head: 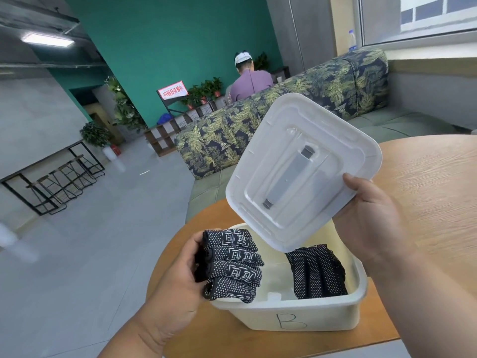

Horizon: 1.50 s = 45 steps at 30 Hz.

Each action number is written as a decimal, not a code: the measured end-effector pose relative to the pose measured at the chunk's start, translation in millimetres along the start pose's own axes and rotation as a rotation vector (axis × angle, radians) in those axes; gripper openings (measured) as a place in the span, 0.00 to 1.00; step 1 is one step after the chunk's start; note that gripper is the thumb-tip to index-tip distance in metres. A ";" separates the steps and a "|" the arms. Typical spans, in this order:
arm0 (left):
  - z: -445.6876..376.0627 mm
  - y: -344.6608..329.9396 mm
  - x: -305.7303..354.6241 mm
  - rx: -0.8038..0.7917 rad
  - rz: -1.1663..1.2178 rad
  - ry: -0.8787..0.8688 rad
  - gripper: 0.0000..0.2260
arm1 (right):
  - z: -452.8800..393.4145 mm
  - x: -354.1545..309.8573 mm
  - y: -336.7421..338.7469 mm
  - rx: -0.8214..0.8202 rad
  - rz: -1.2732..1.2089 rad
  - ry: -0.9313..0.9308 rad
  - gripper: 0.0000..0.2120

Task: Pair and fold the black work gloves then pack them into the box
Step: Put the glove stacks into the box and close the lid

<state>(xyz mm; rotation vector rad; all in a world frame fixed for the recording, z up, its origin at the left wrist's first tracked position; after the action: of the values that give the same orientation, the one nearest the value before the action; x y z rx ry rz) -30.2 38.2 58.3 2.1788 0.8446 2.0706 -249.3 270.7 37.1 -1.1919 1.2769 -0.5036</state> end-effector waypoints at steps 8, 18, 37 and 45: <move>-8.9 -5.1 -7.7 -0.020 -0.045 0.029 0.42 | -0.4 -1.0 2.5 0.026 -0.012 0.007 0.21; -15.6 -19.5 9.8 0.020 -0.005 -0.002 0.49 | -0.3 -7.3 6.5 0.032 -0.019 0.012 0.20; -34.6 -42.7 -40.9 0.164 0.180 0.619 0.20 | -2.3 -8.1 7.0 0.046 -0.064 0.012 0.21; -40.8 -70.5 -75.6 0.205 0.189 0.809 0.12 | 0.3 -13.3 6.0 0.065 0.019 0.060 0.20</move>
<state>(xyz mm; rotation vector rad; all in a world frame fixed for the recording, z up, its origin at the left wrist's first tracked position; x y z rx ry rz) -91.9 54.8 -32.6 1.4817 0.9316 3.1468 -254.7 284.2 37.8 -1.1170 1.3121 -0.5667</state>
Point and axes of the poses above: each hand's wrist, its own z-axis away from the middle knuckle, its own y-axis out of the back of the hand, x = y × z, the point moved 9 cm from there along -z, towards the middle knuckle, and after that the axes turned 3 degrees about -y, right-handed, at the moved point
